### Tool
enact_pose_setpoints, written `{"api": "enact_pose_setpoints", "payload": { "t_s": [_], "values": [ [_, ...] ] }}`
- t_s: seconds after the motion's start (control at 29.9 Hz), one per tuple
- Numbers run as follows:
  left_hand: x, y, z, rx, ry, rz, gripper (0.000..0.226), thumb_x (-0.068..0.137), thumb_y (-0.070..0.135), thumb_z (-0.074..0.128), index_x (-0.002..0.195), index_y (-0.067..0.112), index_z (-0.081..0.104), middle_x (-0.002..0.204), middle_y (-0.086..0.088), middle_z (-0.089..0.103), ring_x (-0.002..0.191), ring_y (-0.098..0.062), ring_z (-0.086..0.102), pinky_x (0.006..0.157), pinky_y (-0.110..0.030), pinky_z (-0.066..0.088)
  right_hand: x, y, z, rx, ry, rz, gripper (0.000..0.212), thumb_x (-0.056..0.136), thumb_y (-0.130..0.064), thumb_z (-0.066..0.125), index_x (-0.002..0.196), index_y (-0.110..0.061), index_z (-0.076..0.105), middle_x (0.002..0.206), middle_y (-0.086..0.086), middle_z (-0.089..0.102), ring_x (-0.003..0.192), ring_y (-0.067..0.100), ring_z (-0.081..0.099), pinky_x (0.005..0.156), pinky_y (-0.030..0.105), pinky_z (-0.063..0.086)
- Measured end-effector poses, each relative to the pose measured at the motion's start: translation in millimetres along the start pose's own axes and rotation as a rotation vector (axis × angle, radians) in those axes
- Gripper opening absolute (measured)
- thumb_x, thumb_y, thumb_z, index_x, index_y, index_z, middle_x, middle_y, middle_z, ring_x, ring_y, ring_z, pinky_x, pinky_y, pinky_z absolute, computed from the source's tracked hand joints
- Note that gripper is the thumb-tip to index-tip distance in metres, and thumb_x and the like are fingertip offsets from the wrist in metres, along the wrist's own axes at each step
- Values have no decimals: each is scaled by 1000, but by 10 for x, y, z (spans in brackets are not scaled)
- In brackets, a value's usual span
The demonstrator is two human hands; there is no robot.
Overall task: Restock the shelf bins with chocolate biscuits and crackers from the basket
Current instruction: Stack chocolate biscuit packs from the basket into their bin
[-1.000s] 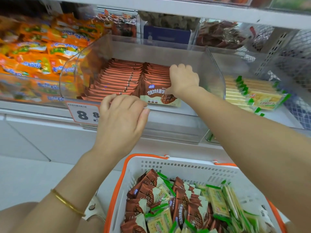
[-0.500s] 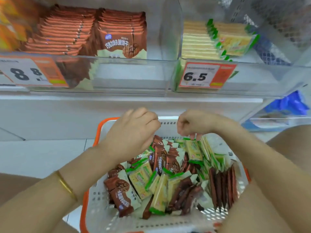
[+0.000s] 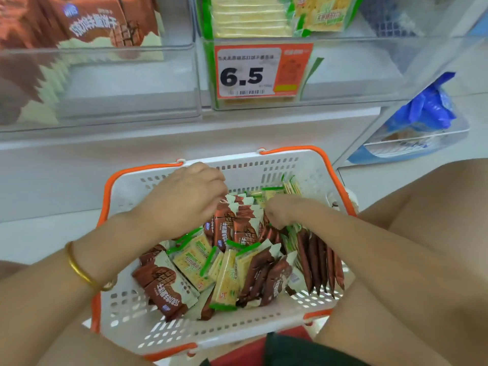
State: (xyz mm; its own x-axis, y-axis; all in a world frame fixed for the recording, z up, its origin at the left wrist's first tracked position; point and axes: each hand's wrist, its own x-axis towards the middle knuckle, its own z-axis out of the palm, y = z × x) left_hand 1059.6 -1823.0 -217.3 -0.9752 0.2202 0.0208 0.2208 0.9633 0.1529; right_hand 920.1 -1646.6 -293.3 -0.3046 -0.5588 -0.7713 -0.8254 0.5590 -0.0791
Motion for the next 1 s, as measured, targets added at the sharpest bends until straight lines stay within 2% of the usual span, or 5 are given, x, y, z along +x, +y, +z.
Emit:
{"api": "enact_pose_setpoints", "payload": {
  "t_s": [0.13, 0.23, 0.67, 0.87, 1.0],
  "values": [
    [58, 60, 45, -13, -21, 50, 39, 85, 30, 38, 99, 14, 71, 105, -3, 67, 97, -26, 62, 80, -44, 55, -353, 60, -206, -4, -149, -62, 35, 86, -31, 68, 109, -3, 66, 107, 2, 63, 103, 23, 58, 94, 35, 47],
    [106, 124, 84, -28, -14, 78, 23, 88, 21, 53, 102, 14, 69, 108, -3, 66, 100, -26, 60, 82, -46, 54, -495, 103, -101, -162, -243, -76, 50, 85, -28, 70, 129, -10, 56, 129, 3, 54, 118, 24, 51, 86, 30, 44],
    [7, 176, 31, -146, -15, 1, 21, 90, 17, 59, 110, 17, 68, 115, 0, 63, 110, -21, 54, 95, -36, 42, -503, 159, -122, -18, -23, -125, 10, 86, -16, 67, 93, -10, 68, 89, -4, 63, 86, 13, 57, 81, 26, 46],
    [-9, 211, -19, -499, -138, -271, 26, 95, 26, 53, 120, 23, 60, 119, 10, 56, 109, -3, 50, 86, -10, 36, -841, 134, -750, 230, 241, -230, 7, 90, -16, 61, 83, -15, 59, 76, -12, 53, 70, 6, 49, 63, 19, 39],
    [-7, 219, -88, -753, -139, -414, 22, 93, 25, 57, 115, 23, 59, 114, 10, 60, 103, -2, 57, 86, -16, 46, -920, 34, -862, 547, 318, -308, 15, 92, -10, 58, 78, -16, 57, 70, 0, 60, 57, 9, 51, 60, 27, 43]
  ]
}}
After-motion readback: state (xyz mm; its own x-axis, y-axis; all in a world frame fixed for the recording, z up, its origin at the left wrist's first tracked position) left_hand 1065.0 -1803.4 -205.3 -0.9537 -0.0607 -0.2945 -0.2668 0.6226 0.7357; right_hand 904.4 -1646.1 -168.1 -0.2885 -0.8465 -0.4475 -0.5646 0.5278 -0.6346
